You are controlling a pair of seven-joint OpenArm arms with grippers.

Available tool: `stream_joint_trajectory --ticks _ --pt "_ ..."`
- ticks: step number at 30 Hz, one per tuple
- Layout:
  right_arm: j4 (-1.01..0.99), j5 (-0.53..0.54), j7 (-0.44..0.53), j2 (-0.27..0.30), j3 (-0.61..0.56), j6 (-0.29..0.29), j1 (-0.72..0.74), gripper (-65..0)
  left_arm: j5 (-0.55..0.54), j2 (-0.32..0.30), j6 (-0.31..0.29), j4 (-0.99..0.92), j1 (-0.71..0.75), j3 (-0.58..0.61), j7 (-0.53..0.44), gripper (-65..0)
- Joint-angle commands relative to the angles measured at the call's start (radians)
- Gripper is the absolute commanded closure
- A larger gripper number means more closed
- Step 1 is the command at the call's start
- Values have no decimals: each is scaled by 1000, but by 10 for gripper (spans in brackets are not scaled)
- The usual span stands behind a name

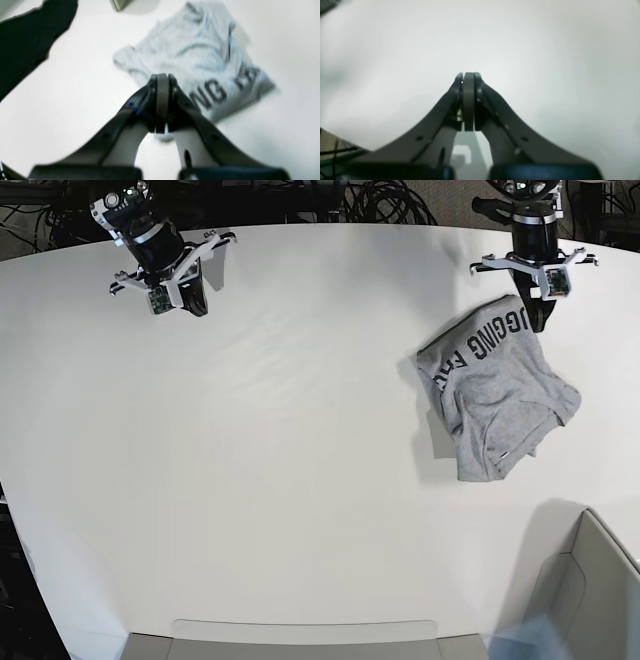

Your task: Fold the T-shirt properly

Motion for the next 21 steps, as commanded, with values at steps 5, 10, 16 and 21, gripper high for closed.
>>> stream_joint_trajectory --ticks 5,10,16,21 --pt "21 11 78 -60 43 3 -115 0 91 -5 2 13 135 2 -30 0" --pt "16 9 248 -116 39 3 -259 0 325 73 4 -16 247 2 -33 0" --pt "8 9 286 -204 73 3 -350 0 407 102 1 -161 327 3 -213 0" --pt "-108 9 360 -224 111 3 -361 0 410 102 1 -342 337 11 -371 0"
